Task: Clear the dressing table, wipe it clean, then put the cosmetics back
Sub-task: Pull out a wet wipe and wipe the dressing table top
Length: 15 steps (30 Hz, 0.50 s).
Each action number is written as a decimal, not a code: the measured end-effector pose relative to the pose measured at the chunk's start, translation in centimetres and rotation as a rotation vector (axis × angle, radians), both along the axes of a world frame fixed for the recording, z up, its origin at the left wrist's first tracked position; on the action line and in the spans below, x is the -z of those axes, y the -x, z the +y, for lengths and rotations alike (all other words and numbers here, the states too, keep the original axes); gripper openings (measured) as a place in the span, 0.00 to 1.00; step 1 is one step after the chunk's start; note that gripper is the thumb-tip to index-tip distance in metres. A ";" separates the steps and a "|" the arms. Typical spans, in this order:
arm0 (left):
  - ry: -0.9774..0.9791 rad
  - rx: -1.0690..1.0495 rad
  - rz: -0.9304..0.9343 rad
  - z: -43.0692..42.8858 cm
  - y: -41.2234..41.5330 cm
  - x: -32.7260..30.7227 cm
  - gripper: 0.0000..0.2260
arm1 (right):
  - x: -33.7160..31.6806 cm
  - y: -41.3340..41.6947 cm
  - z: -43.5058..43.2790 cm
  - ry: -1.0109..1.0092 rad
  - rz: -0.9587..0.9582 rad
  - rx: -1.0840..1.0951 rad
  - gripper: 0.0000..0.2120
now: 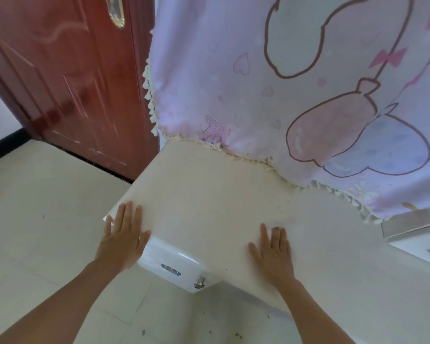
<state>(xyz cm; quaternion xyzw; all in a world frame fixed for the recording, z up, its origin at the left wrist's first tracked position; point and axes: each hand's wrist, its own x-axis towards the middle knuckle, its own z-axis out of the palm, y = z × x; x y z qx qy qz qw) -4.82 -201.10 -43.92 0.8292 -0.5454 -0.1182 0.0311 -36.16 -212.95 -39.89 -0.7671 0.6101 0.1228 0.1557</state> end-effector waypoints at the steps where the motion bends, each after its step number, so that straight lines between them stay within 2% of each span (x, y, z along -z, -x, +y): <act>1: 0.024 0.005 -0.023 0.0 -0.1 0.4 0.33 | -0.1 -1.0 -1.4 -0.011 0.005 -0.002 0.38; 3: 0.074 0.013 -0.060 0.0 -0.1 1.1 0.31 | 0.0 -3.3 -4.0 0.007 0.008 -0.057 0.32; 10: 0.281 0.059 -0.173 0.2 -0.4 1.5 0.27 | 1.1 -15.6 -9.4 0.047 -0.066 -0.401 0.30; 15: 0.311 0.056 -0.224 0.3 -0.3 1.6 0.27 | 1.0 -21.1 -10.6 0.017 -0.126 -0.567 0.29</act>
